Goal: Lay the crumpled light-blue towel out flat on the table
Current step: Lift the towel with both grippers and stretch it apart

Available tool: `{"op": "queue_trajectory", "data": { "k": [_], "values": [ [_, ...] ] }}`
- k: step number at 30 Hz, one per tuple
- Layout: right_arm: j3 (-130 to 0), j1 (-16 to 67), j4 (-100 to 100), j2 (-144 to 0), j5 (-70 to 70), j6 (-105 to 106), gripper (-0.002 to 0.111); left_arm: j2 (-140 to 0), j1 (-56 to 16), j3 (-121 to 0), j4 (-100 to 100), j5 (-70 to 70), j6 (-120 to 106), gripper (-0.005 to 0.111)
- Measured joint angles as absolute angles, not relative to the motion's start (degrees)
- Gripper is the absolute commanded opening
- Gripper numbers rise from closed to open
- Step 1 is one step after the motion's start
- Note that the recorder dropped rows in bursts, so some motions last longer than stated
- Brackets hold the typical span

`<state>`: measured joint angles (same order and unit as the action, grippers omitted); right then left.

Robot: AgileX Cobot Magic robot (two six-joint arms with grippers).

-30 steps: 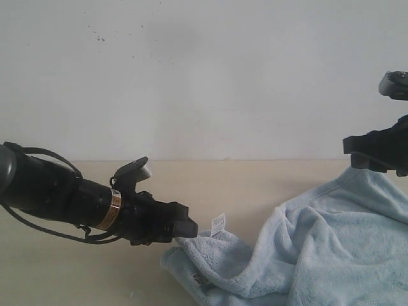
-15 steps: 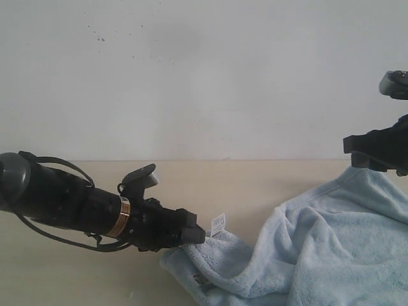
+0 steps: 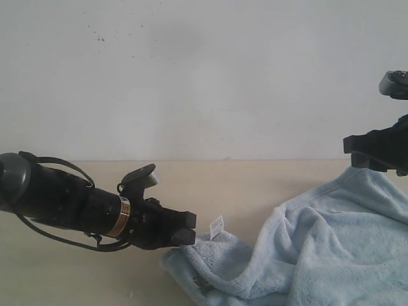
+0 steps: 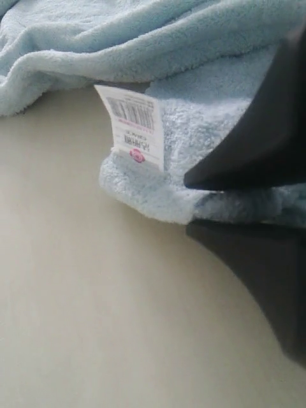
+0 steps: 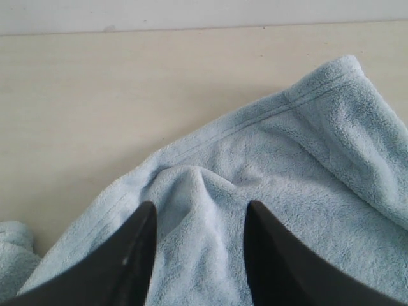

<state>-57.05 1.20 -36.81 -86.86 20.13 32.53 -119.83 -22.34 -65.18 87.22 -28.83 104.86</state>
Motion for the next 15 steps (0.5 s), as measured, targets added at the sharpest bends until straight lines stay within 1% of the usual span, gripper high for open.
{"op": "queue_trajectory", "data": {
  "k": [3, 10, 15],
  "values": [
    [-57.05, 1.2, -36.81, -86.86, 20.13, 32.53, 0.042, -118.33, -22.34, -65.18, 87.22, -28.83, 104.57, 0.014],
    [-57.05, 1.2, -36.81, -86.86, 20.58, 32.53, 0.042, -109.77, -20.97, -65.18, 88.89, -29.07, 104.49, 0.014],
    [-57.05, 1.2, -36.59, -86.36, 20.38, 32.53, 0.042, -103.28, -20.35, -65.18, 95.36, -29.54, 108.66, 0.014]
  ]
}}
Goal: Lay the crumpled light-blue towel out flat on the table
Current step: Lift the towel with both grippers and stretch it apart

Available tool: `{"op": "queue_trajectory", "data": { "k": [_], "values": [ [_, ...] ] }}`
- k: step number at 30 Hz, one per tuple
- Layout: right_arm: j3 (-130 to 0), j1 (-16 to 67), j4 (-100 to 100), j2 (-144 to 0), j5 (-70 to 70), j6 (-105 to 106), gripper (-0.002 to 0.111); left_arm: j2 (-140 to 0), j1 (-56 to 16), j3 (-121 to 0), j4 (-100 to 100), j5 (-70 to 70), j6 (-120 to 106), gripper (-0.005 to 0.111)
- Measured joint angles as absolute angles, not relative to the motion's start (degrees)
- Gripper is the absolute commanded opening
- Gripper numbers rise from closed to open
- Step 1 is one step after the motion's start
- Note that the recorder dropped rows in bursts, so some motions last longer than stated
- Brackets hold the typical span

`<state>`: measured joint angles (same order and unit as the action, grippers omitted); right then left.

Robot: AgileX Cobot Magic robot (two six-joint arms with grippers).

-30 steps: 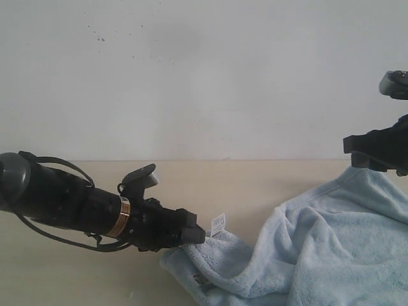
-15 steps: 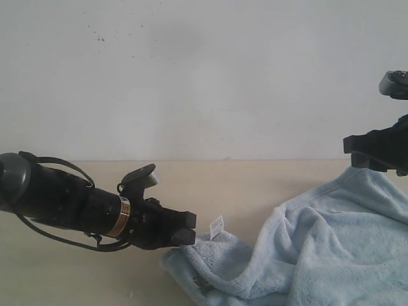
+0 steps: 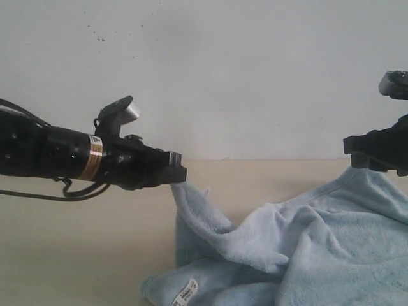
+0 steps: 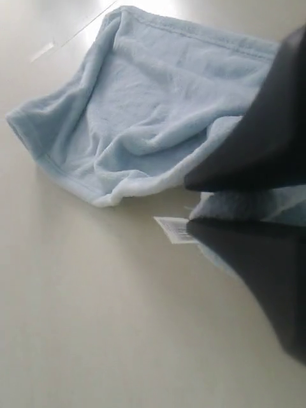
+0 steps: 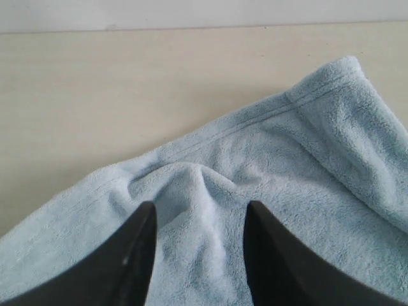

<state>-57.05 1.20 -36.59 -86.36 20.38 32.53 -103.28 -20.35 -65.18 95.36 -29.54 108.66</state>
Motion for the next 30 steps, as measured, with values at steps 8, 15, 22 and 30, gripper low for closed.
{"op": "queue_trajectory", "data": {
  "k": [8, 15, 22, 30],
  "values": [
    [-57.05, 0.04, -33.79, -83.5, 20.9, 30.92, 0.042, -92.98, -13.6, -61.07, 99.31, -31.14, 114.99, 0.014],
    [-57.05, -4.03, -32.82, -83.5, 23.76, 29.31, 0.042, -85.16, -5.34, -53.16, 99.52, -32.07, 115.87, 0.014],
    [-57.05, -4.16, -32.72, -83.5, 25.55, 28.96, 0.042, -83.94, 2.5, -50.18, 100.01, -31.93, 116.21, 0.014],
    [-57.05, -4.16, -32.72, -83.5, 25.77, 28.39, 0.042, -84.91, 5.96, -52.73, 100.13, -36.03, 116.83, 0.014]
  ]
}}
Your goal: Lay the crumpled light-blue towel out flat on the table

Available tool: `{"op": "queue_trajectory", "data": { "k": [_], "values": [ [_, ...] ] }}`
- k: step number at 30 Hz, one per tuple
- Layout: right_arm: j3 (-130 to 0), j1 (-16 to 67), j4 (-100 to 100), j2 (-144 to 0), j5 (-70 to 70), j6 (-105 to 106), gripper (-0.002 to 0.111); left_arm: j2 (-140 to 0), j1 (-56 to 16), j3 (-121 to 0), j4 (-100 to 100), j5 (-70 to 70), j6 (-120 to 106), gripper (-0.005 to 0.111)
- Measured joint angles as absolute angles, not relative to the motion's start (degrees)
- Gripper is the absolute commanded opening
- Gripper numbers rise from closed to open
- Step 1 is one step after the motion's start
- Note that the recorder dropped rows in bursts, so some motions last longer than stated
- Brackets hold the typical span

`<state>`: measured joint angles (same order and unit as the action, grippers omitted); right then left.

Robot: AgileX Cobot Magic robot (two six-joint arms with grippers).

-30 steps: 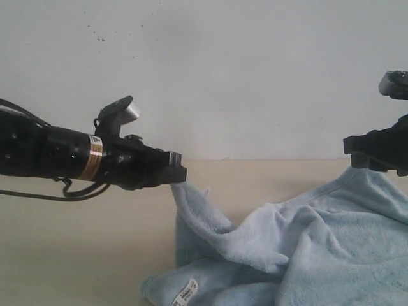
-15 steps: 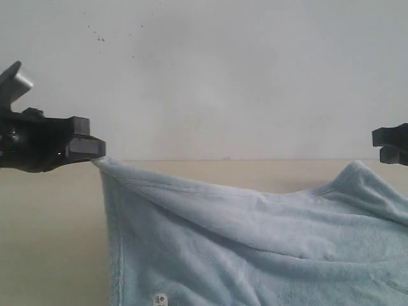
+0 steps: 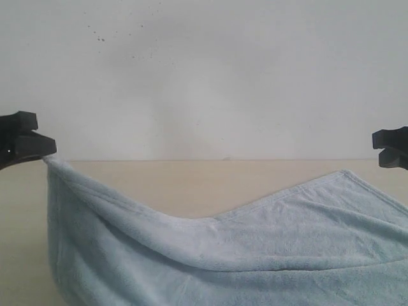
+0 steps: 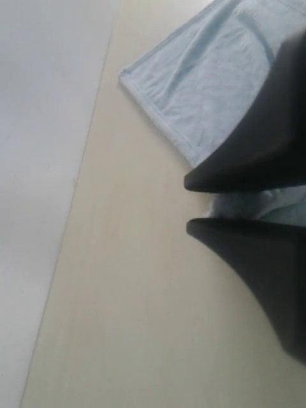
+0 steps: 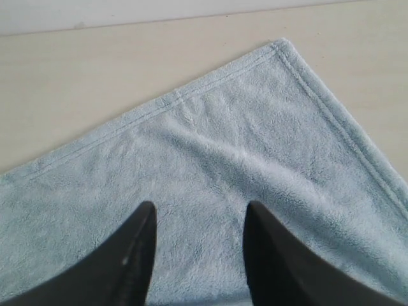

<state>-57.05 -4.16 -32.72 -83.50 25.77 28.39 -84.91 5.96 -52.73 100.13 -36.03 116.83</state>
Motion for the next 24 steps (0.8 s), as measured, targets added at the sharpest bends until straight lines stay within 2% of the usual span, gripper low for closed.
{"op": "queue_trajectory", "data": {
  "k": [5, 10, 16, 18, 19, 20, 24],
  "values": [
    [-57.05, -4.16, -32.82, -84.79, 23.99, 29.94, 0.042, -82.84, 6.01, -54.14, 100.13, -39.66, 117.54, 0.014],
    [-58.87, -4.16, -32.71, -92.64, 22.18, 32.0, 0.042, -82.67, 6.1, -54.28, 100.13, -39.68, 117.77, 0.014],
    [-71.17, -4.16, -32.12, -103.92, 22.81, 33.54, 0.041, -84.06, 6.24, -54.28, 100.03, -35.54, 117.91, 0.014],
    [-75.76, -4.16, -28.7, -107.03, 24.98, 30.0, 0.028, -86.57, 6.24, -54.28, 100.03, -38.54, 117.91, 0.014],
    [-76.45, -4.16, -27.12, -107.57, 25.27, 28.38, 0.007, -87.51, 6.24, -54.28, 100.03, -39.89, 117.91, 0.014],
    [-76.84, -4.16, -24.78, -107.88, 26.21, 26.91, 0.0, -88.94, 6.24, -54.28, 100.03, -43.91, 117.91, 0.014],
    [-76.97, -4.24, -23.55, -106.42, 30.76, 26.89, 0.0, -89.47, 6.24, -54.13, 100.03, -52.76, 117.53, 0.023]
  ]
}}
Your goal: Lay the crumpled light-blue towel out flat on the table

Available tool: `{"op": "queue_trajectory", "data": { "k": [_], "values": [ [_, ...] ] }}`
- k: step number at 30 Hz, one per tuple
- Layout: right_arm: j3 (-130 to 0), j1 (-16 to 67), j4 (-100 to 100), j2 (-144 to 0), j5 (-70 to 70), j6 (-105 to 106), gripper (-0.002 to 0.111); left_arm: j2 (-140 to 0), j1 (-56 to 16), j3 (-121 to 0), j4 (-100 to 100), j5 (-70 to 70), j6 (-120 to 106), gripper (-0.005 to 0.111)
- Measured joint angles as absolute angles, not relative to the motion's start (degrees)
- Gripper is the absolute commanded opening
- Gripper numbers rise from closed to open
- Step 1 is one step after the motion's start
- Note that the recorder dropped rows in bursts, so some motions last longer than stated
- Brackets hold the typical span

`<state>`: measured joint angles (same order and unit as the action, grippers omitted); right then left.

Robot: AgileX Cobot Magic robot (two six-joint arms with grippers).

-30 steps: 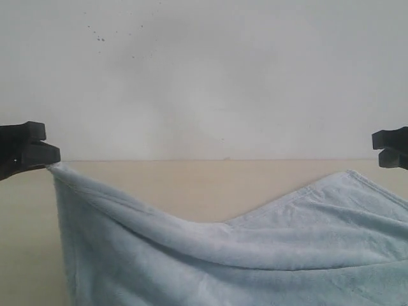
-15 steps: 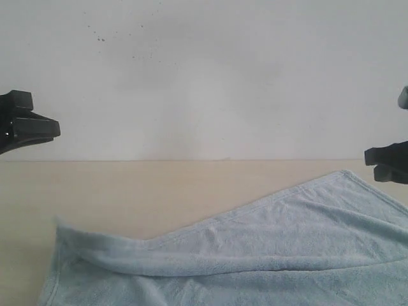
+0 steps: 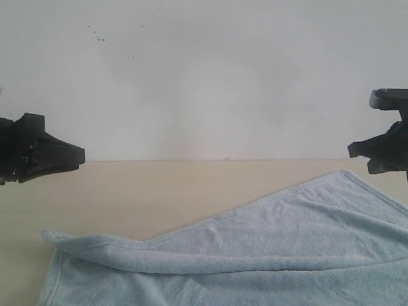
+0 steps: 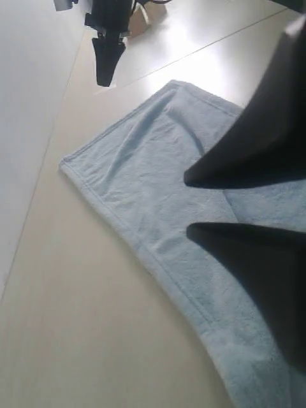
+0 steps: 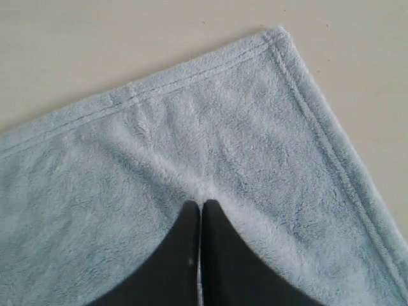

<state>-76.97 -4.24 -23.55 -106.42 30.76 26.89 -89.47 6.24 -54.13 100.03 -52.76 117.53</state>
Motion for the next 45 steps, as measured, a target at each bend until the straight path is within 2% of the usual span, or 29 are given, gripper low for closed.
{"op": "queue_trajectory", "data": {
  "k": [5, 11, 17, 23, 33, 45],
  "values": [
    [-73.1, -4.18, -30.88, -100.45, 33.56, 31.69, 0.0, -88.28, 6.24, -46.75, 100.15, -52.81, 115.67, 0.023],
    [-71.25, -4.0, -32.09, -104.14, 33.69, 32.88, 0.0, -88.28, 6.24, -41.99, 100.26, -51.48, 114.2, 0.023],
    [-70.62, -4.0, -20.38, -108.22, 33.69, 25.67, 0.0, -88.2, 6.24, -41.05, 100.16, -51.4, 113.87, 0.023],
    [-63.83, -4.0, -13.32, -104.28, 34.64, 18.98, 0.0, -88.2, 6.24, -36.82, 100.16, -51.73, 112.98, 0.023],
    [-52.06, -4.0, -12.01, -101.59, 30.0, 17.09, 0.0, -88.2, 6.24, -36.29, 100.16, -53.02, 112.85, 0.023],
    [-50.77, -4.0, -12.01, -101.59, 27.24, 16.85, 0.0, -88.2, 6.24, -36.29, 100.16, -45.67, 111.82, 0.023]
  ]
}}
